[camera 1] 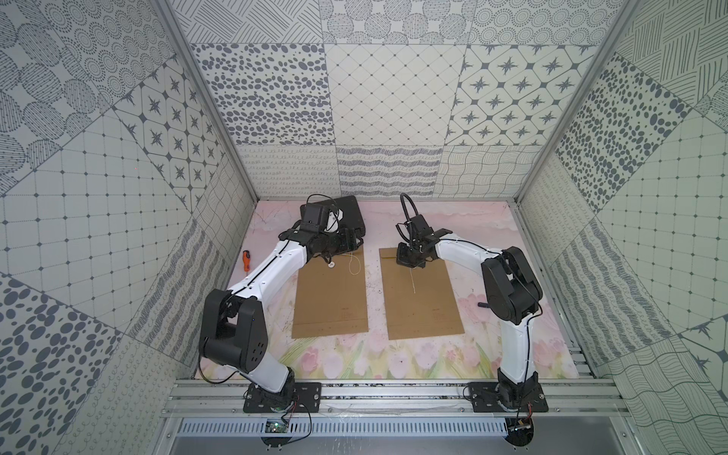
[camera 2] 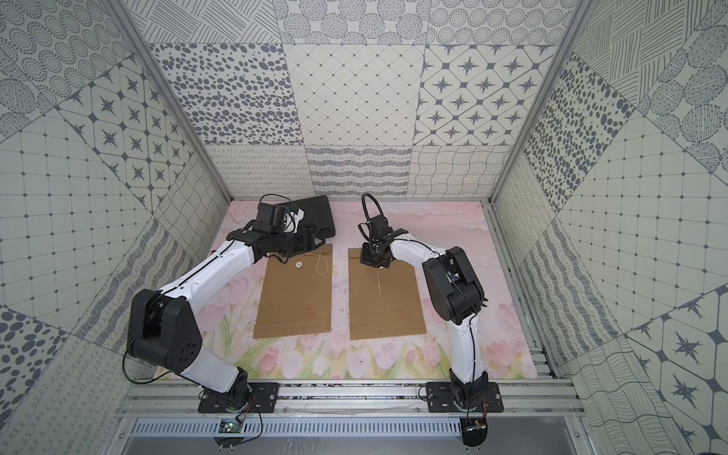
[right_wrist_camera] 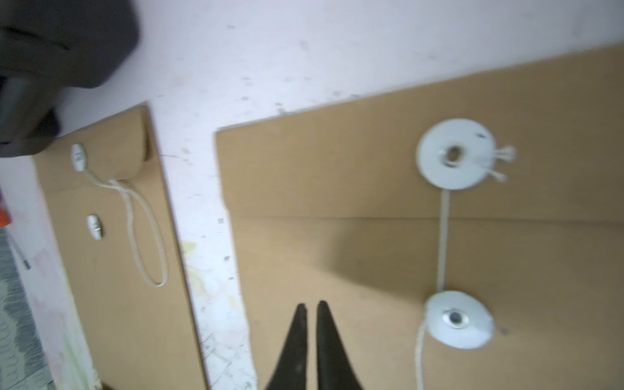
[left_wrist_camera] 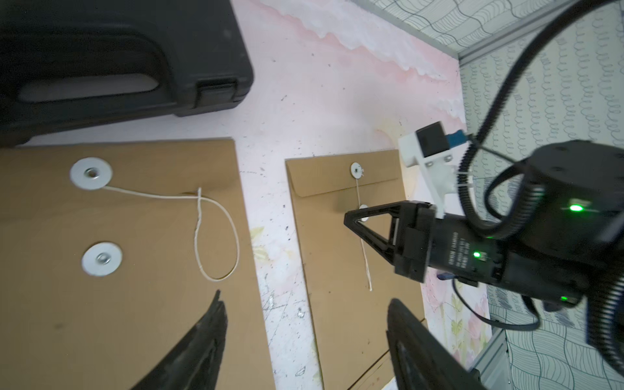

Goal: Close the mouth of the file bag
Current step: Pick up the file bag from the center of the board.

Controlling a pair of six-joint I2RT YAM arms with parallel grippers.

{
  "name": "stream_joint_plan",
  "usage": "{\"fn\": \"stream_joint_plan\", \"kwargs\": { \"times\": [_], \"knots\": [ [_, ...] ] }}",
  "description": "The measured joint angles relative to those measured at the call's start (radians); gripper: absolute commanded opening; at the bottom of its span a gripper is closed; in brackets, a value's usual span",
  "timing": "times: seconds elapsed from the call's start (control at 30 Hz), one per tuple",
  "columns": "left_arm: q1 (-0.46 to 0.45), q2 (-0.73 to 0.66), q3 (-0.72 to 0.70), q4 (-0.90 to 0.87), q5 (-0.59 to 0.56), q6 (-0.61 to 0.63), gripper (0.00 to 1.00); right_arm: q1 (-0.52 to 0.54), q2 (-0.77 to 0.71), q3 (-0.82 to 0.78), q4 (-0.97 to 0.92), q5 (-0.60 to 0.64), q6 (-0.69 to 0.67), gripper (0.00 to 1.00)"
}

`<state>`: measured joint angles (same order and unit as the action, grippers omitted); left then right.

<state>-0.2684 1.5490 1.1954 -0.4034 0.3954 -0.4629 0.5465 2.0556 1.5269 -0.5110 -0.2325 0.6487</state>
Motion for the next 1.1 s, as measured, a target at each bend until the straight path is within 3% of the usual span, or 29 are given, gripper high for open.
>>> {"fn": "stream_joint_plan", "kwargs": {
  "times": [0.23,0.4,0.5,0.8,1.1],
  "knots": [
    [0.140,-0.137,-0.230,0.023,-0.074,-0.072,0.73,0.092,0.081,0.196,0.080,-0.095,0.088,0.56],
    [0.220,-0.223,-0.344,0.019,-0.159,-0.111,0.81,0.159,0.125,0.206,0.068,-0.050,0.197,0.76],
    [0.260,-0.240,-0.386,0.021,-0.207,-0.136,0.85,0.194,0.127,0.206,0.036,-0.016,0.254,0.82],
    [0.320,-0.206,-0.479,0.057,-0.277,-0.225,0.85,0.248,0.140,0.182,-0.003,0.019,0.357,0.84],
    [0.323,-0.201,-0.560,0.093,-0.275,-0.283,0.84,0.291,-0.053,-0.115,-0.003,0.038,0.449,0.86]
  ]
}}
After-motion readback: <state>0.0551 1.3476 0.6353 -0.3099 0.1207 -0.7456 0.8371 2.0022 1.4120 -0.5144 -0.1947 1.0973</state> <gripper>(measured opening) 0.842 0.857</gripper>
